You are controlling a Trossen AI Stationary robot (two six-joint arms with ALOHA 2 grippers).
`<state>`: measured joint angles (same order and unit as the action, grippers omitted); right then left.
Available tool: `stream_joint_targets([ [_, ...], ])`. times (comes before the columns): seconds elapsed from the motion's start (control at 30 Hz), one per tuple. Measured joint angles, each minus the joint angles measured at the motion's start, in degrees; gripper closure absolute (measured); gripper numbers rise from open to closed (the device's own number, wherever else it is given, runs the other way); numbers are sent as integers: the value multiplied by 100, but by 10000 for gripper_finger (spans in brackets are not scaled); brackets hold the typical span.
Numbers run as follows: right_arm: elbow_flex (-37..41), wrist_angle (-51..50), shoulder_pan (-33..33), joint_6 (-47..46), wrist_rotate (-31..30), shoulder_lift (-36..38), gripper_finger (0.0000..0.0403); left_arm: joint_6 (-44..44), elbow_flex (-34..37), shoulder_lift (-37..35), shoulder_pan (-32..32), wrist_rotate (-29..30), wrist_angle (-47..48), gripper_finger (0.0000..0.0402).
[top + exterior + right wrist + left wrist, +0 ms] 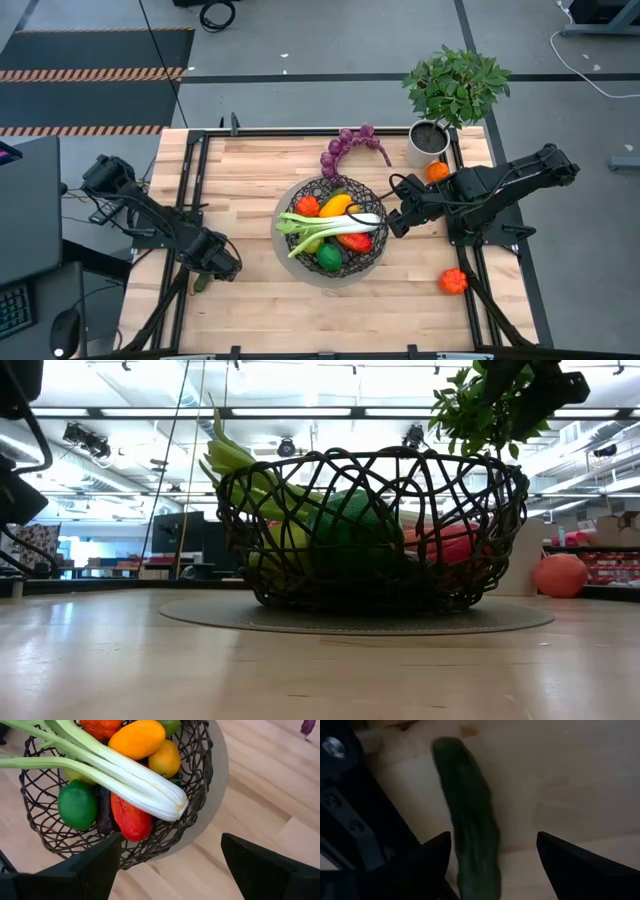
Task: Build produce basket
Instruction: Put the green chili pepper into the black wire basket
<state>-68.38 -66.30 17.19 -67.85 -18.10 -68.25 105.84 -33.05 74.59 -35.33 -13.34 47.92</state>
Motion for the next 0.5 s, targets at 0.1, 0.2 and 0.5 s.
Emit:
stream_joint_targets([
  [0.1, 0, 0, 0, -124, 14, 0, 57, 0, 119, 0, 0, 3, -21, 102],
  [0.2, 0, 0, 0, -206, 18, 0, 57, -46, 230, -1, 0, 1, -219, 106],
  [0.5, 0, 2, -2, -298, -1, 0, 57, -318, 312, -11, 3, 45, -407, 158],
])
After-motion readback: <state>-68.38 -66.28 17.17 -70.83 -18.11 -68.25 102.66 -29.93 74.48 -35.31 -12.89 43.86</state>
